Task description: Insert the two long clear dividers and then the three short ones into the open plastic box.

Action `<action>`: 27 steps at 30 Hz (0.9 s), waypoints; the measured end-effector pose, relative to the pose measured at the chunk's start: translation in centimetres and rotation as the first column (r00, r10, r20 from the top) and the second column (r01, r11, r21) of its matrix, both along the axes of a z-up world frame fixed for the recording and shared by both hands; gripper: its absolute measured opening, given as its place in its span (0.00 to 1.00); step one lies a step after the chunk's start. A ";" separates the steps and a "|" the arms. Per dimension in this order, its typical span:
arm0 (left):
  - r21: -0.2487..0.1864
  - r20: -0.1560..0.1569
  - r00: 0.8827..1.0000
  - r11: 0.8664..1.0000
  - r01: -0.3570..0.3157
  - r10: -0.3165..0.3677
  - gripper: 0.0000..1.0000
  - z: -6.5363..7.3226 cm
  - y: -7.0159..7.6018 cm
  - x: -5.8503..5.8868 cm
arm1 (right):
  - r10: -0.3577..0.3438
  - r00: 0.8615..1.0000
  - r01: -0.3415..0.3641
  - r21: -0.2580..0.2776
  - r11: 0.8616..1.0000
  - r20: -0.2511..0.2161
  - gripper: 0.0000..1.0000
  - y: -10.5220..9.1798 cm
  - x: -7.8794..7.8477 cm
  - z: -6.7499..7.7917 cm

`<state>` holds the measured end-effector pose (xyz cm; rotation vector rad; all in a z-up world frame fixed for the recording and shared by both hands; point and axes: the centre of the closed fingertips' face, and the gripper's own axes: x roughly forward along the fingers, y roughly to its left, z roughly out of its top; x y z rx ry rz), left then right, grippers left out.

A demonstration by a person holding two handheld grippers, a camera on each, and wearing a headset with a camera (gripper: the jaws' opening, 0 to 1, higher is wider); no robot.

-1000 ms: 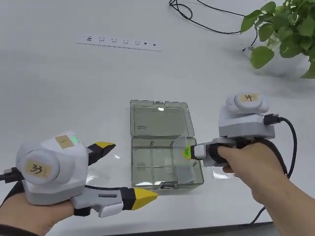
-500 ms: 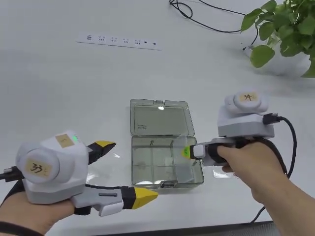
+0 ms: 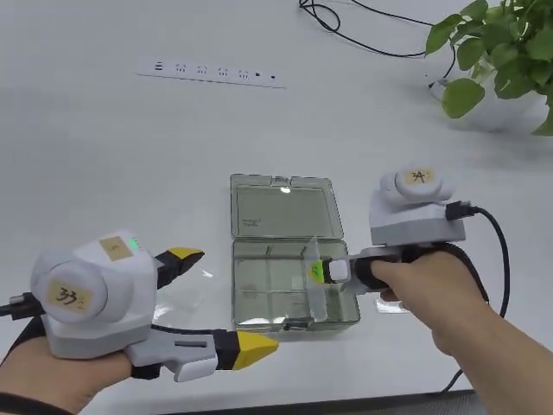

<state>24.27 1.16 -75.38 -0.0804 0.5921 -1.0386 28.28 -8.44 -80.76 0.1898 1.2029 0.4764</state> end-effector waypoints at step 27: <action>0.028 0.012 0.998 0.997 -0.065 0.065 0.93 1.0 0.9 -0.1 | 0.048 0.997 -0.051 0.063 0.997 0.057 0.11 0.3 -0.1 -0.1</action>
